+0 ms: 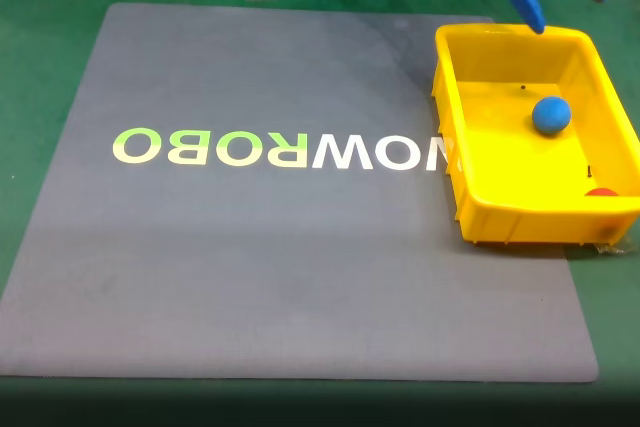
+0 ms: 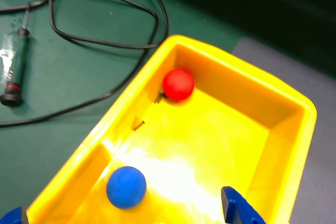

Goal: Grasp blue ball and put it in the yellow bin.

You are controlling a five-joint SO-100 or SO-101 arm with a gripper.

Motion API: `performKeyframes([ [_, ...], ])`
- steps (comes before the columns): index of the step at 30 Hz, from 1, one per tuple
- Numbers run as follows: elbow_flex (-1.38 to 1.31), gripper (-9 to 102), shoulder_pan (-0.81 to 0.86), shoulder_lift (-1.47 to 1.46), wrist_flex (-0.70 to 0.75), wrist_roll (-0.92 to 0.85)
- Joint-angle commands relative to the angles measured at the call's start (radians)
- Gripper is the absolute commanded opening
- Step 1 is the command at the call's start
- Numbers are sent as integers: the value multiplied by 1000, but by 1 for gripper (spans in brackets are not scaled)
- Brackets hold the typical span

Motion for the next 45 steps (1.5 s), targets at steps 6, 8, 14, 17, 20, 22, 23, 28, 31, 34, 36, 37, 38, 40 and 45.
performKeyframes([
  [6, 316, 25, 184, 463, 41, -25],
  [8, 399, 14, 247, 574, 95, -41],
  [14, 600, 0, 402, 811, 232, -95],
  [17, 641, 0, 433, 897, 325, -94],
  [20, 681, 0, 449, 973, 394, -81],
  [22, 724, 0, 462, 1025, 436, -78],
  [23, 750, 0, 468, 1055, 460, -80],
  [28, 857, 0, 491, 1189, 589, -87],
  [31, 905, 0, 506, 1230, 643, -81],
  [34, 948, 0, 529, 1266, 687, -84],
  [36, 986, 0, 546, 1293, 693, -92],
  [37, 997, 0, 554, 1302, 698, -92],
  [38, 1008, 0, 557, 1310, 710, -98],
  [40, 1025, 0, 558, 1322, 730, -100],
  [45, 1108, 0, 566, 1388, 769, -100],
])
